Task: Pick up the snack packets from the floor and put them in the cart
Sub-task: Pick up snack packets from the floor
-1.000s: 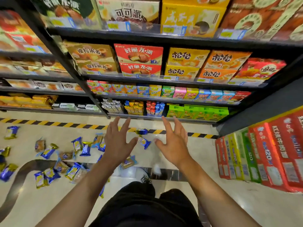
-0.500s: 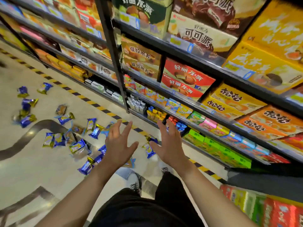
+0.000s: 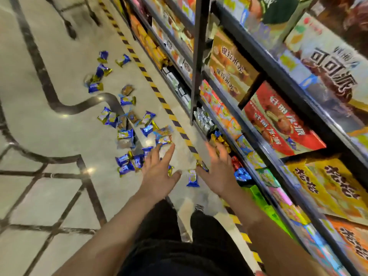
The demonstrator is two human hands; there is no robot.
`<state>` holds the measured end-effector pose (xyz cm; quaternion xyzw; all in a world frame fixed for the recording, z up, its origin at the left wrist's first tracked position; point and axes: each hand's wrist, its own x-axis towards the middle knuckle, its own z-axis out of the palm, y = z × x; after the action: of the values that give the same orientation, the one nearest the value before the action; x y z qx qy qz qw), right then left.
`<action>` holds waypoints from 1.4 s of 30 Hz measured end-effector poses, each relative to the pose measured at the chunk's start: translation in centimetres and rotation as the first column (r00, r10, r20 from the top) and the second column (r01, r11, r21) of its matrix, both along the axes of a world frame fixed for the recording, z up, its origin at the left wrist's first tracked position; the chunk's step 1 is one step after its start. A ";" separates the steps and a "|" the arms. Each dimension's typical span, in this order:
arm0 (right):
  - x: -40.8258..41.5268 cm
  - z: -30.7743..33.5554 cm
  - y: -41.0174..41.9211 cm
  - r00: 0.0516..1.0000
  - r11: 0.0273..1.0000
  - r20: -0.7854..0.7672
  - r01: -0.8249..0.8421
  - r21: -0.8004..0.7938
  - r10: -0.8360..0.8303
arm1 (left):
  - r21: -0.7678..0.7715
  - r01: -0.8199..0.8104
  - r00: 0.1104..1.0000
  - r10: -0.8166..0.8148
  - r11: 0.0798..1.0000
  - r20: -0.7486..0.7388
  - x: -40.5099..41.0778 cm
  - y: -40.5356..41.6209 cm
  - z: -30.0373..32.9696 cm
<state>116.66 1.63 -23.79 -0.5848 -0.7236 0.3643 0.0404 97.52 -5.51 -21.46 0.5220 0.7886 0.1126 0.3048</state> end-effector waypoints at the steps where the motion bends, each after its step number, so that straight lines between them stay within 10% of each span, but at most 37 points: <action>1: 0.4 -0.6 0.5 1.000 1.000 -0.004 -0.017 -0.014 0.017 | -0.015 -0.024 1.000 0.024 1.000 0.006 0.6 0.2 -0.4; 11: 0.5 -10.6 4.0 0.989 1.000 -0.149 0.023 0.002 -0.023 | -0.047 -0.057 0.993 0.062 0.997 0.105 2.9 3.6 -11.9; 32: 3.9 -62.4 9.1 0.987 0.986 0.076 -0.137 -0.098 0.145 | -0.328 -0.007 0.981 0.070 0.945 0.180 7.2 3.5 -65.5; 42: 3.2 -73.5 10.1 0.975 0.976 0.087 -0.194 -0.098 0.202 | -0.219 -0.022 0.990 0.051 0.976 0.130 8.4 5.7 -76.2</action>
<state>119.90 11.70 -97.32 -0.5277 -0.7626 0.3697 -0.0569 105.89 0.22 -97.69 0.4622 0.7833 0.0665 0.4102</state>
